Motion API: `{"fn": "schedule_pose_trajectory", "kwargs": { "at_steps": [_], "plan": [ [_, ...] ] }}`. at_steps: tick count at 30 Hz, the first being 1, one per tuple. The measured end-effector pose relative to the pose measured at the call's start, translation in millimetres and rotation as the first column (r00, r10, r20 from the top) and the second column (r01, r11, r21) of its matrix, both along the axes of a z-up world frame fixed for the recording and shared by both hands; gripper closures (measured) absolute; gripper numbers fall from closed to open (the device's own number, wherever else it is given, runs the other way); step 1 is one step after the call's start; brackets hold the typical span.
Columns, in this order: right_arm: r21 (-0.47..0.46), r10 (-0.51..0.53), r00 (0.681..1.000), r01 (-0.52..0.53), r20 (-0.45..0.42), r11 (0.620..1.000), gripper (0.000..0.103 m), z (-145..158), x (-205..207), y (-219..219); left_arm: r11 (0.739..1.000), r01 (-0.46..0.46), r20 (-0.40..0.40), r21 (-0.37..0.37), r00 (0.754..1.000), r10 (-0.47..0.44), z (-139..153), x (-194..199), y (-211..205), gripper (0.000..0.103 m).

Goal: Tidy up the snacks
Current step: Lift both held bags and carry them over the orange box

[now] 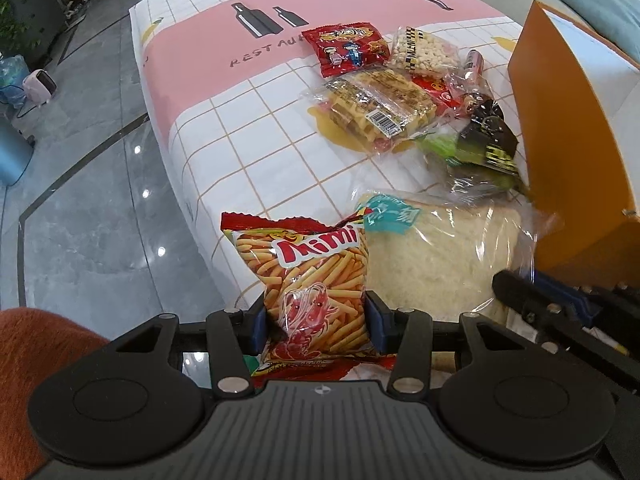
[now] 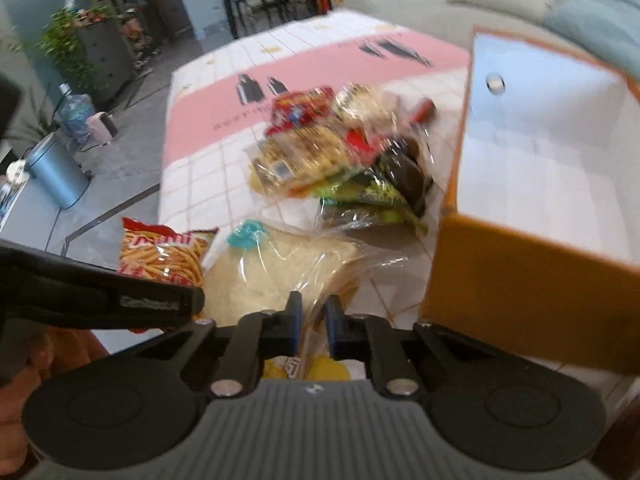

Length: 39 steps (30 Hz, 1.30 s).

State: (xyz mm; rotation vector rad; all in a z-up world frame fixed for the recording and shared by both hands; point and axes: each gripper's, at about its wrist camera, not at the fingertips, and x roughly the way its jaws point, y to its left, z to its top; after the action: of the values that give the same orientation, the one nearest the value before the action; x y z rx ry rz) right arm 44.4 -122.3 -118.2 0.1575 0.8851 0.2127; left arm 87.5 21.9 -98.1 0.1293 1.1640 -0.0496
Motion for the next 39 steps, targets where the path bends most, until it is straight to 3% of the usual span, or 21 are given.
{"fn": "schedule_pose_trajectory", "kwargs": {
  "at_steps": [5,15,27,36,39],
  "plan": [
    [-0.091,0.070,0.993,-0.062,0.092,0.994,0.103,21.8,-12.4,12.0,1.000,0.006,0.021,-0.014,1.000,-0.005,12.3,-12.6,-1.8,0.050],
    [-0.172,0.117,0.977,-0.086,0.179,0.981,0.103,63.1,-33.4,8.6,0.999,0.031,0.085,-0.038,0.996,-0.028,46.1,-35.2,-8.7,0.050],
    [-0.186,0.091,0.939,-0.029,0.331,0.982,0.103,124.1,-46.2,-21.2,0.994,0.096,0.183,-0.053,0.979,-0.085,93.9,-37.9,-27.2,0.050],
    [-0.263,0.085,0.920,0.020,0.381,0.965,0.103,163.2,-21.7,-63.4,0.962,0.223,0.242,-0.160,0.953,-0.181,128.2,-17.1,-65.7,0.050],
    [-0.319,0.090,0.927,0.034,0.365,0.947,0.103,167.7,-10.0,-79.1,0.952,0.259,0.246,-0.162,0.945,-0.215,132.5,-7.8,-83.9,0.050]
  ]
}}
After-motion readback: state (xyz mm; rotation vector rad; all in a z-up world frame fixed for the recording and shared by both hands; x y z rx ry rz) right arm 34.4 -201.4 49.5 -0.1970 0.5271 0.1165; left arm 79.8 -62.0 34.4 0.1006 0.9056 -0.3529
